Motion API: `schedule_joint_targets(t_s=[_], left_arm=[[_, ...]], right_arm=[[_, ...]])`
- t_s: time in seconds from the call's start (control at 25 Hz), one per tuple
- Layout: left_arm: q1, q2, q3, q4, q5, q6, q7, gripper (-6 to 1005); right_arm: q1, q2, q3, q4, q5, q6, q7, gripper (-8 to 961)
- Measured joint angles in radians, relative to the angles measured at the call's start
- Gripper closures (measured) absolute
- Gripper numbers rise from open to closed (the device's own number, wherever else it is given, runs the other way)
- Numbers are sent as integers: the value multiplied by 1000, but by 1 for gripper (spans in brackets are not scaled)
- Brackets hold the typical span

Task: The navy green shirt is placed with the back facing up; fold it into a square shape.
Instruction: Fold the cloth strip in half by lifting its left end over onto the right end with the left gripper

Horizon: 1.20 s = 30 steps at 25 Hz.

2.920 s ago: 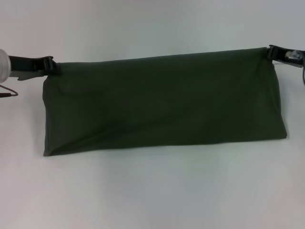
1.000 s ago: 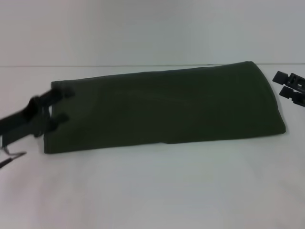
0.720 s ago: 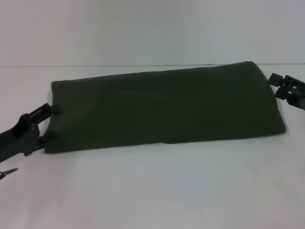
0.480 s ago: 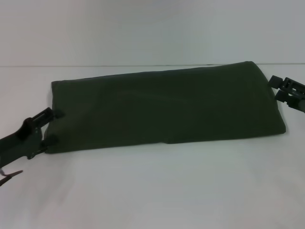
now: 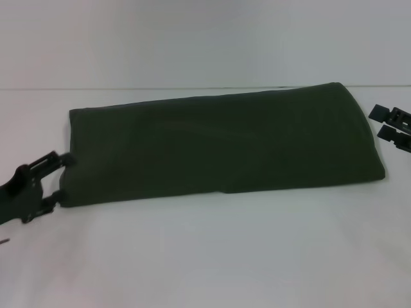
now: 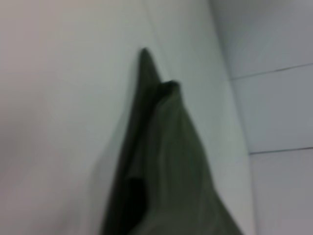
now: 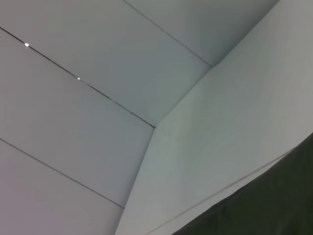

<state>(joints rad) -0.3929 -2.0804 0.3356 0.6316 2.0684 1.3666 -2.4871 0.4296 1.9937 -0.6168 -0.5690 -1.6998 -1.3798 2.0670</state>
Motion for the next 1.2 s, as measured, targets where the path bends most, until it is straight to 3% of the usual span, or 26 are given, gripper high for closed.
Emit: schedule_joint_targets(t_s=[0.2, 1.2], left_arm=[[7, 7, -44, 26, 106, -5, -88, 63], [-28, 16, -44, -63, 109, -108, -193, 66]], right_arm=[[0, 2, 4, 0, 0, 1, 0, 26], [-18, 1, 11, 29, -14, 50, -20, 26]])
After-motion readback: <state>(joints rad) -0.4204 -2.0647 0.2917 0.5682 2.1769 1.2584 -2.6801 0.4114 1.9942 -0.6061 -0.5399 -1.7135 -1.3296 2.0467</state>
